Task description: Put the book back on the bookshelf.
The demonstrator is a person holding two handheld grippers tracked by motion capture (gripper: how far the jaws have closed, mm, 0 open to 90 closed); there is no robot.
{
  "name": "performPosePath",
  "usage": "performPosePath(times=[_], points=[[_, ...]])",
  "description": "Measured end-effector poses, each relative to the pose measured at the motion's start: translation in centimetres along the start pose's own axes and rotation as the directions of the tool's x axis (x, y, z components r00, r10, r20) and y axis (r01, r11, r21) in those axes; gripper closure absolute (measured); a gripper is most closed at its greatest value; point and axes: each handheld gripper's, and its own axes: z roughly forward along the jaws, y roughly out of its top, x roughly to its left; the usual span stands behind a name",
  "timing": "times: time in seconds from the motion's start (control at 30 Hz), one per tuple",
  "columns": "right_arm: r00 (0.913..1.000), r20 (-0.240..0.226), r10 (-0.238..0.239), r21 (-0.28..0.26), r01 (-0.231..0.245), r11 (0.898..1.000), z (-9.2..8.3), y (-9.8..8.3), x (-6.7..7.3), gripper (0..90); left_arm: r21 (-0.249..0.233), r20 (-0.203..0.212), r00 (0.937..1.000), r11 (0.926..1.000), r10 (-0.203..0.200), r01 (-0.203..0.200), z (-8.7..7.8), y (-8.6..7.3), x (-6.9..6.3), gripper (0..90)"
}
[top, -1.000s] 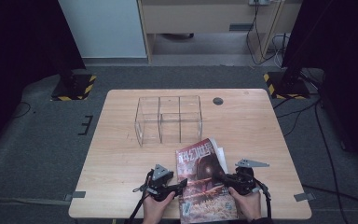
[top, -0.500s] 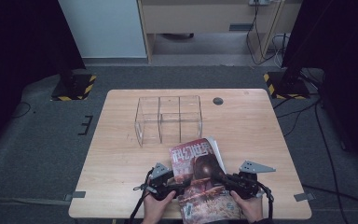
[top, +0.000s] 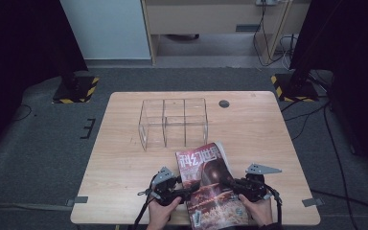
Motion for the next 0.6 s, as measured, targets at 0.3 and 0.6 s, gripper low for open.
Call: performPosePath(times=[0.3,0.6], points=[[0.9994,-0.020,-0.029,0.004,0.029,1.000,0.4,0.0,0.3,85.0,0.028,-0.082,0.9966,0.9995,-0.012,0.014,-0.1,0.1,0.0,57.9],[0.9992,0.013,-0.038,0.019,0.038,0.999,0.7,-0.1,0.0,78.3,0.025,-0.067,0.9977,0.9997,0.002,0.000,-1.1,1.3,-0.7,73.0]])
